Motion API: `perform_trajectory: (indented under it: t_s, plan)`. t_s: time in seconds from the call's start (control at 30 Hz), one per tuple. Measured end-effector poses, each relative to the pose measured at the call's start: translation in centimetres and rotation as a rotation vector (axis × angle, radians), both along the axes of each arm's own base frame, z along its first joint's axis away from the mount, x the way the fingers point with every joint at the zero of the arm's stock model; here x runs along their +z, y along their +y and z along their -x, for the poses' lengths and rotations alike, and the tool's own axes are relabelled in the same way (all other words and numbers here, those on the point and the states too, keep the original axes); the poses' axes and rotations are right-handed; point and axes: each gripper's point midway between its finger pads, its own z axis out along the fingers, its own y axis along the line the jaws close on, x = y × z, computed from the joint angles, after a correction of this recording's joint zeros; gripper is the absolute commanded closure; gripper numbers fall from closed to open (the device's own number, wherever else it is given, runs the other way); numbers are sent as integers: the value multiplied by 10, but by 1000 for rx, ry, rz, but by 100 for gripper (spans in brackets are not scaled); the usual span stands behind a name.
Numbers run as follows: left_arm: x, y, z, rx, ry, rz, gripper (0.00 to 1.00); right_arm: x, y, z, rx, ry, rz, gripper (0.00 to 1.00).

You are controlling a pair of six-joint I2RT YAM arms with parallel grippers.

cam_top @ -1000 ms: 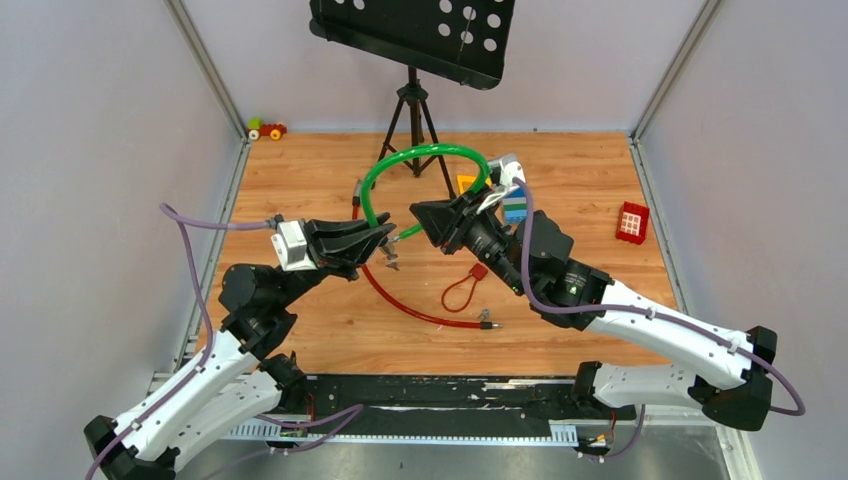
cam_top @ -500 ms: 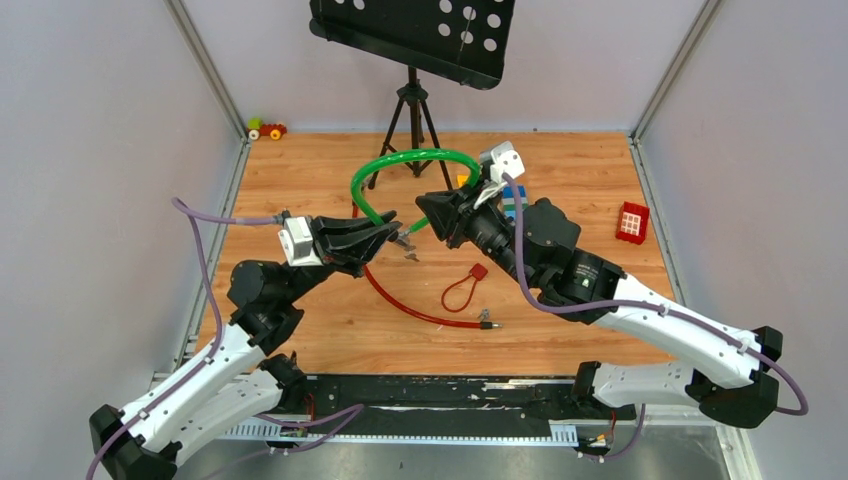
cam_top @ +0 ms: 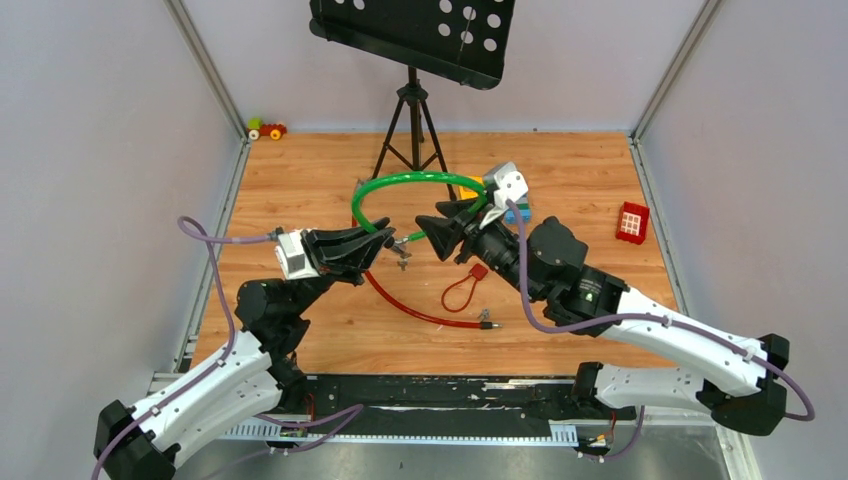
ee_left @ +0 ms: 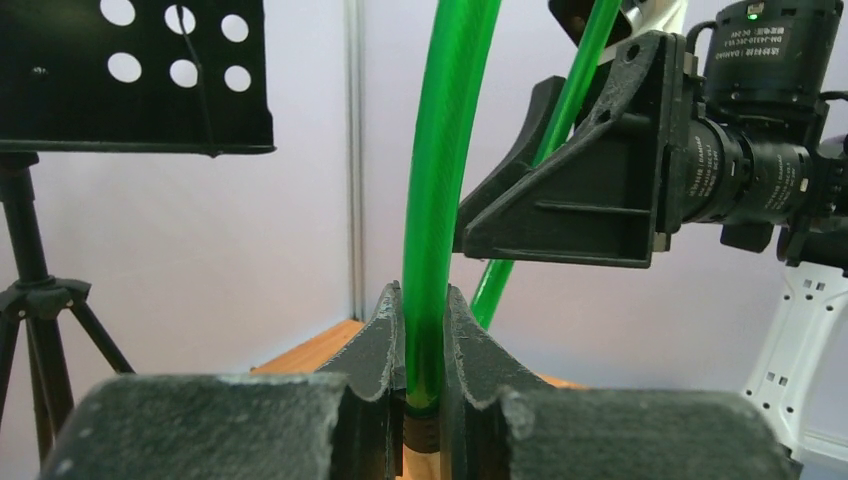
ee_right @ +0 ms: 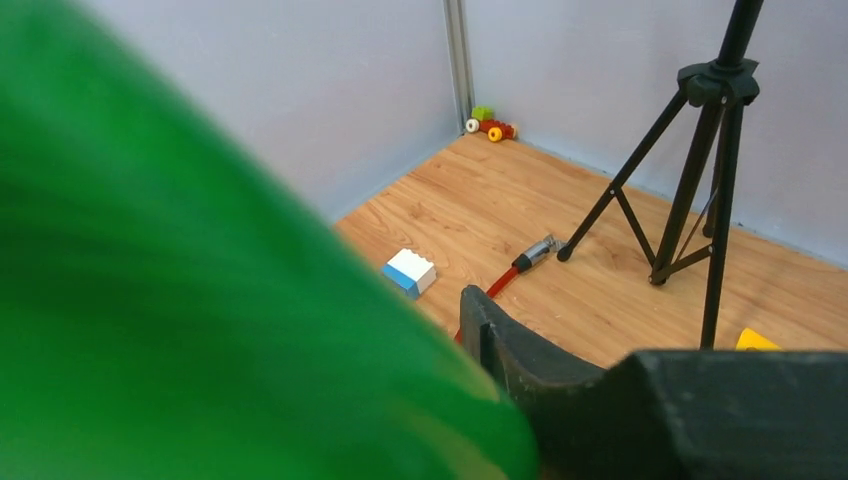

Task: Lock with the key
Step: Lock the lock.

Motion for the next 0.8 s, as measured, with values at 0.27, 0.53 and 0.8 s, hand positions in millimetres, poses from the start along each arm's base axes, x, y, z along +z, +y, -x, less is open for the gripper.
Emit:
perform_trajectory:
  t_s: [0.27, 0.53, 0.8]
  plan:
    - [0, -2, -1, -14, 9, 13, 100, 32, -25, 14, 7, -91, -121, 34]
    - [-5, -3, -1, -21, 23, 9, 100, 46, -35, 19, 10, -139, -156, 25]
    - [-2, 1, -5, 6, 39, 40, 100, 33, -47, 32, 50, -200, -97, 20]
